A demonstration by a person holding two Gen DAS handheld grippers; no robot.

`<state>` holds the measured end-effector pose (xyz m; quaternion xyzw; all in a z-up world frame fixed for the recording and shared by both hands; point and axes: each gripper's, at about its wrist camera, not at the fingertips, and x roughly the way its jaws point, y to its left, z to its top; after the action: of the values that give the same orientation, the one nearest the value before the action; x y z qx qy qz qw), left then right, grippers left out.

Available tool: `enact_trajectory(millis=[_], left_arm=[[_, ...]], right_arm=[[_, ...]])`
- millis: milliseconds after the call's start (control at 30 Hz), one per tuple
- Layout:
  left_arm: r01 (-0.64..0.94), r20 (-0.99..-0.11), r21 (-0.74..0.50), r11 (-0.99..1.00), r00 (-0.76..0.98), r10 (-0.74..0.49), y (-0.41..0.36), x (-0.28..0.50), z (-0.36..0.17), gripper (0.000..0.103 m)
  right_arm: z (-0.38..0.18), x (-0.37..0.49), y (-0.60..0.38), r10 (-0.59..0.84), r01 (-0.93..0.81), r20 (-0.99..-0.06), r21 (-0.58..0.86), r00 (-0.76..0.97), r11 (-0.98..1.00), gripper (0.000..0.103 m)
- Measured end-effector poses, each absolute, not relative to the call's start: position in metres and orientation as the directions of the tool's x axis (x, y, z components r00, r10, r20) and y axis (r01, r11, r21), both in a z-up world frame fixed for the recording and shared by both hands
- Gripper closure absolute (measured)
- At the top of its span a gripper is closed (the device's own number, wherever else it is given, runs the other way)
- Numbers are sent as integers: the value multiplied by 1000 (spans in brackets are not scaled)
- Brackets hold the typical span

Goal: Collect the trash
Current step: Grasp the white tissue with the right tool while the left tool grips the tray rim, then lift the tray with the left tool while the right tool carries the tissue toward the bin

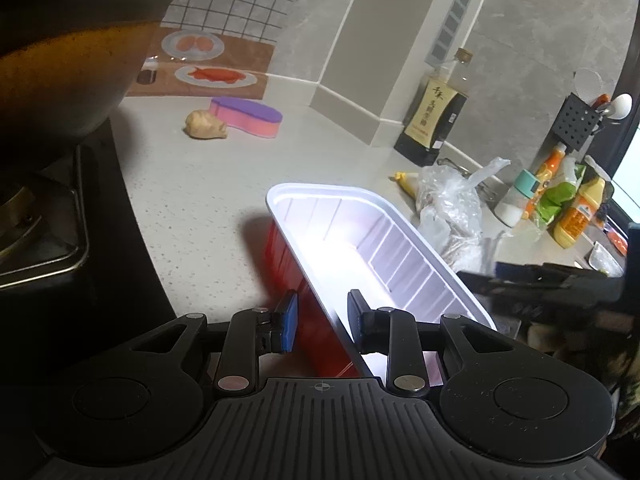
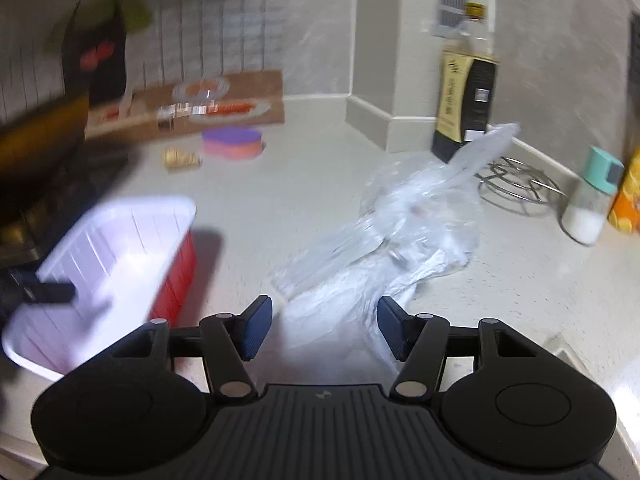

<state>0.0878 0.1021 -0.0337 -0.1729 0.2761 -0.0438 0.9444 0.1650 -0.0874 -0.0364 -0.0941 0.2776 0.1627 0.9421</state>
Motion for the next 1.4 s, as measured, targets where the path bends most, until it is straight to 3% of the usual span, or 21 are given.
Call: enact_trajectory(millis=[100,300,367,433,467,600,833,1033,1400], left_arm=[[-29,-511,-341,940,845,-160,101,91,-33,72],[-58,-547,-303,951,828,-124,97,103,-41,72],[-56,-572,-291,955,811,-127,94,109,-45,79],[-63,-574,-300,952,809,-127,94,111,-48,83],[-70,-573,-314,947,809,-130,94,111,-49,84],[-64,-551,-322,945,824,-132,91,106,-46,88],[-61,-468,-290,955,879,-86,93,92,-33,90],[-47,-446,-285,957,890,-89,90,87,-29,90],[-86,-559,-272,958,825,-84,85,111,-43,88]], right_arm=[[-48,171,-81,219,-337,-569,-111,793,935,44],[-54,168,-94,265,-318,-554,1,789,948,47],[-55,165,-93,278,-332,-552,1,786,943,61],[-54,161,-89,285,-347,-556,-5,781,938,90],[-53,159,-88,304,-357,-557,15,773,934,95],[-46,140,-89,378,-405,-531,72,758,912,95],[-35,118,-106,390,-390,-494,110,777,914,96],[-28,96,-125,397,-371,-450,150,800,917,96],[-36,80,-137,365,-342,-455,136,812,930,96]])
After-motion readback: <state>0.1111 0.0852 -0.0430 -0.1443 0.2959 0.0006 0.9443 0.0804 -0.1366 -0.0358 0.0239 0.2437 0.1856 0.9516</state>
